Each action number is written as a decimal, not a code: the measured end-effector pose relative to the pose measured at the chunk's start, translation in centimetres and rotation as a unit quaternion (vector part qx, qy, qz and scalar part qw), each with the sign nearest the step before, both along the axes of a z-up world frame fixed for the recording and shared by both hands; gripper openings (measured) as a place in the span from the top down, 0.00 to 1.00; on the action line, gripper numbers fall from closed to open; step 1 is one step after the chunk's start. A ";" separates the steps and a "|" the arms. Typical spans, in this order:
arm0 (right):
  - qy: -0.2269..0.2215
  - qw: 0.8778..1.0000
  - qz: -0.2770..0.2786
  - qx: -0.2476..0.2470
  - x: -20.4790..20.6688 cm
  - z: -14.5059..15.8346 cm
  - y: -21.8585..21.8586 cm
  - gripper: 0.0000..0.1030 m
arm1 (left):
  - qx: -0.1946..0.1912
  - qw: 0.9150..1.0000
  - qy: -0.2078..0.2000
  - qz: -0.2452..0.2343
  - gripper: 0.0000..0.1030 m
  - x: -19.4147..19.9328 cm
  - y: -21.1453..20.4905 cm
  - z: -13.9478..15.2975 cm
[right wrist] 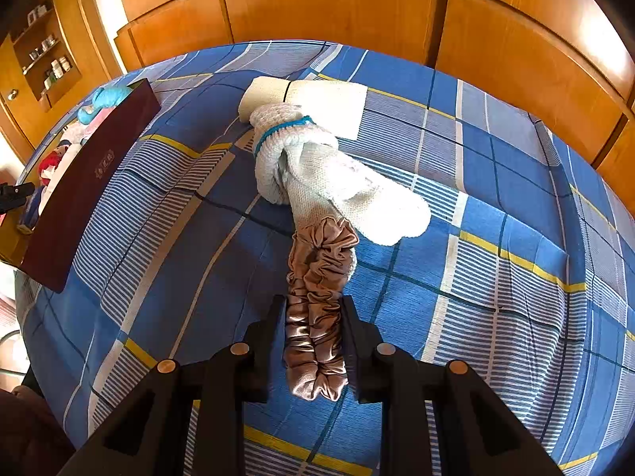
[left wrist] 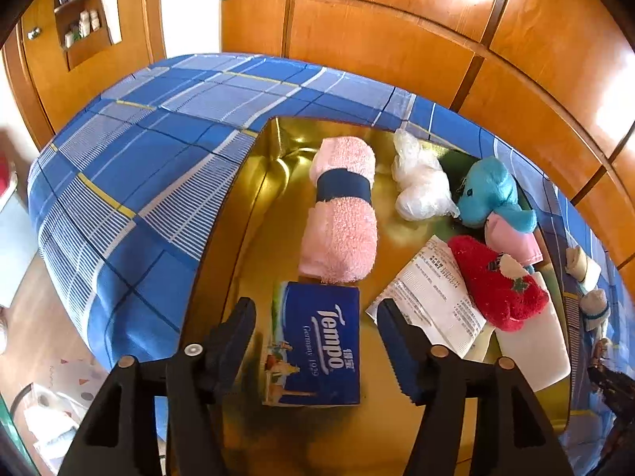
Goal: Organize soft objects
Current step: 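Lower the Tempo pack into the gold tray and open the left gripper, then carry the brown scrunchie into the tray and open the right gripper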
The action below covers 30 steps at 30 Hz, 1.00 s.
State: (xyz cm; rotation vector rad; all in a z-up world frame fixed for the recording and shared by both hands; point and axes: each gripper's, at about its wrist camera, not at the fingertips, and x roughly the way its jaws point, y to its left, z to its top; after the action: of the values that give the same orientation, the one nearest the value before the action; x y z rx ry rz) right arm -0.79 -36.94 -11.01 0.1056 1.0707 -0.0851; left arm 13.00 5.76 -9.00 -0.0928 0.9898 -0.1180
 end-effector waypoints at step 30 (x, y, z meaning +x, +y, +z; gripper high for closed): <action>0.041 0.998 -0.003 0.038 -1.6 0.7 3.6 0.84 | 0.042 0.991 -0.125 -0.038 0.37 -7.4 -3.5 5.0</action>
State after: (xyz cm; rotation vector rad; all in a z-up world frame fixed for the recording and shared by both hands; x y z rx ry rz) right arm -2.44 -33.38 -10.26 0.1738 1.1552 -0.0542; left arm 5.62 2.23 -3.97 0.0368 0.7462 -0.1528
